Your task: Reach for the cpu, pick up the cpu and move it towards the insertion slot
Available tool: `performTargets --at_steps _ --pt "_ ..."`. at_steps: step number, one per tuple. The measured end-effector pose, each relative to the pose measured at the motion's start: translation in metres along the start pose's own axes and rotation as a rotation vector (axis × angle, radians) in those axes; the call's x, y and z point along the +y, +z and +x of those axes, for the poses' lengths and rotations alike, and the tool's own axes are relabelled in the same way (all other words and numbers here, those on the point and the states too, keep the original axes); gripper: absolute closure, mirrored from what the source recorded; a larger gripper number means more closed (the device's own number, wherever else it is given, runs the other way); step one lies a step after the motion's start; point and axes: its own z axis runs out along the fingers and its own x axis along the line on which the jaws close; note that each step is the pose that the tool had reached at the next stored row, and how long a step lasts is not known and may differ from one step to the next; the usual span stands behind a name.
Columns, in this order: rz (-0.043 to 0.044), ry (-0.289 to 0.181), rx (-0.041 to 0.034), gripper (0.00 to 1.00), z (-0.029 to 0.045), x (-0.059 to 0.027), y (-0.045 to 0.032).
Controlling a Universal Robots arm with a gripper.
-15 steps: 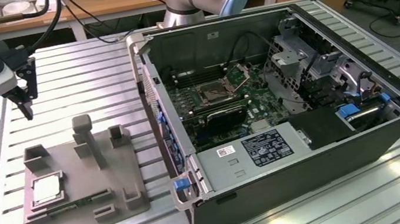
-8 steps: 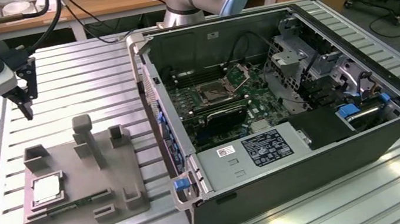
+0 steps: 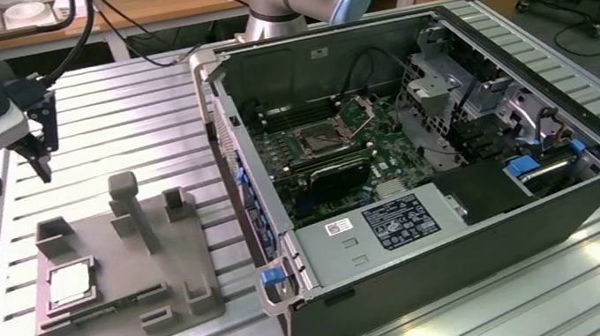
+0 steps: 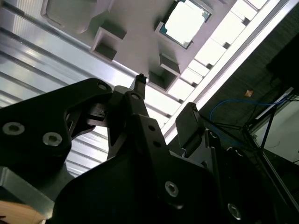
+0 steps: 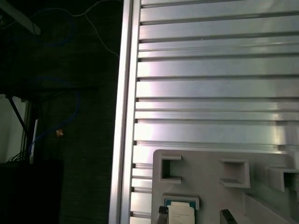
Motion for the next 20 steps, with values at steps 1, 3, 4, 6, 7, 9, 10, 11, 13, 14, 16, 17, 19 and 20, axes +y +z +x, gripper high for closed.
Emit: performTargets --at_steps 1,3,4,6,7,9,10,11,13,14,16,17,19,20 --pt "-0.0007 0.0 0.0001 0.47 0.0 -0.0004 0.0012" --pt "-0.0026 0.0 0.0001 0.47 0.0 -0.0018 0.0038" --pt "-0.0029 0.0 0.0 0.47 0.0001 -0.0029 0.005" --pt "-0.0034 0.0 0.0 0.47 0.0001 -0.0057 0.008" --pt "-0.0035 0.0 -0.0001 0.47 0.0001 -0.0069 0.0094" --pt "-0.0033 0.0 0.0002 0.47 0.0002 -0.0096 0.0118" --pt "-0.0033 0.0 0.0001 0.47 0.0003 -0.0109 0.0131" --pt "-0.0034 0.0 0.0 0.47 0.0004 -0.012 0.0144" --pt "-0.0036 0.0 -0.0002 0.47 0.0005 -0.0133 0.0169" --pt "-0.0035 0.0 -0.0001 0.45 0.0006 -0.0136 0.0181" --pt "-0.0036 0.0 -0.0001 0.4 0.0006 -0.0142 0.0216" --pt "-0.0037 0.0 0.0 0.34 0.0007 -0.015 0.0233" --pt "-0.0035 0.0 0.0001 0.28 0.0009 -0.0171 0.0267" --pt "-0.0034 0.0 0.0003 0.22 0.0009 -0.0187 0.0283"
